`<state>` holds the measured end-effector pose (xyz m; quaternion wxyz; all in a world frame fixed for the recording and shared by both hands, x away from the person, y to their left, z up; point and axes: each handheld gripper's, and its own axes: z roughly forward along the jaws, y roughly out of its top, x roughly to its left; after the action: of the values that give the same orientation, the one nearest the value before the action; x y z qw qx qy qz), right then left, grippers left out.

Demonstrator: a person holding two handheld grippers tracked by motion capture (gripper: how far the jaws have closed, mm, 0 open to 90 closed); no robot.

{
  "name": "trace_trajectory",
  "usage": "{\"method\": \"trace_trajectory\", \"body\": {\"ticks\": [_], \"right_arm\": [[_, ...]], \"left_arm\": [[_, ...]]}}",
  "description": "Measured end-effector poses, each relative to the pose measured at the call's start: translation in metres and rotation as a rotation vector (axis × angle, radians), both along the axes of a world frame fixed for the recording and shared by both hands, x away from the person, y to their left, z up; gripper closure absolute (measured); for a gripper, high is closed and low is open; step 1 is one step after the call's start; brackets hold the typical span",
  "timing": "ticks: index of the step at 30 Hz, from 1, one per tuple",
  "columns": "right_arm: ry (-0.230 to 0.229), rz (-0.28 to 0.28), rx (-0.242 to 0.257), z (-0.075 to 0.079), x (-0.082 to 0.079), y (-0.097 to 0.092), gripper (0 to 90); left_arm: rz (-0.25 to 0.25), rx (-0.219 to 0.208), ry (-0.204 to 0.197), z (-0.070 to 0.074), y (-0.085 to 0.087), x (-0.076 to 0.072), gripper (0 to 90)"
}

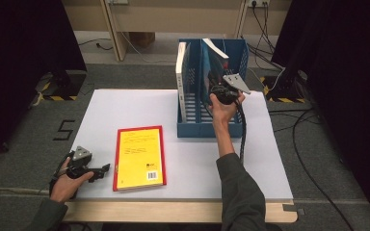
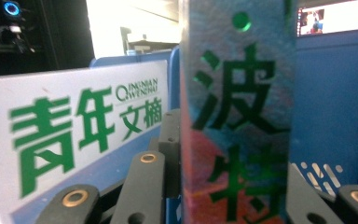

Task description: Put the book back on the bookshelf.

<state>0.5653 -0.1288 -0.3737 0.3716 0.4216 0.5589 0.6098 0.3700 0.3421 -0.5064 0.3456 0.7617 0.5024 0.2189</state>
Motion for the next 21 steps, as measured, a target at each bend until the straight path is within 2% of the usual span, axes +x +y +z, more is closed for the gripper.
{"method": "trace_trajectory", "body": {"ticks": [7,21], "right_arm": [[0.017,-0.018,-0.004,-0.009,0.014,0.003,74.2],[0.073,-0.024,-0.033,-0.023,0.025,0.009,73.8]], "left_arm": [[0.0,0.0,0.0,0.0,0.0,0.0,12.2],[0.0,0.001,-0.001,0.0,0.0,0.0,12.3]]}}
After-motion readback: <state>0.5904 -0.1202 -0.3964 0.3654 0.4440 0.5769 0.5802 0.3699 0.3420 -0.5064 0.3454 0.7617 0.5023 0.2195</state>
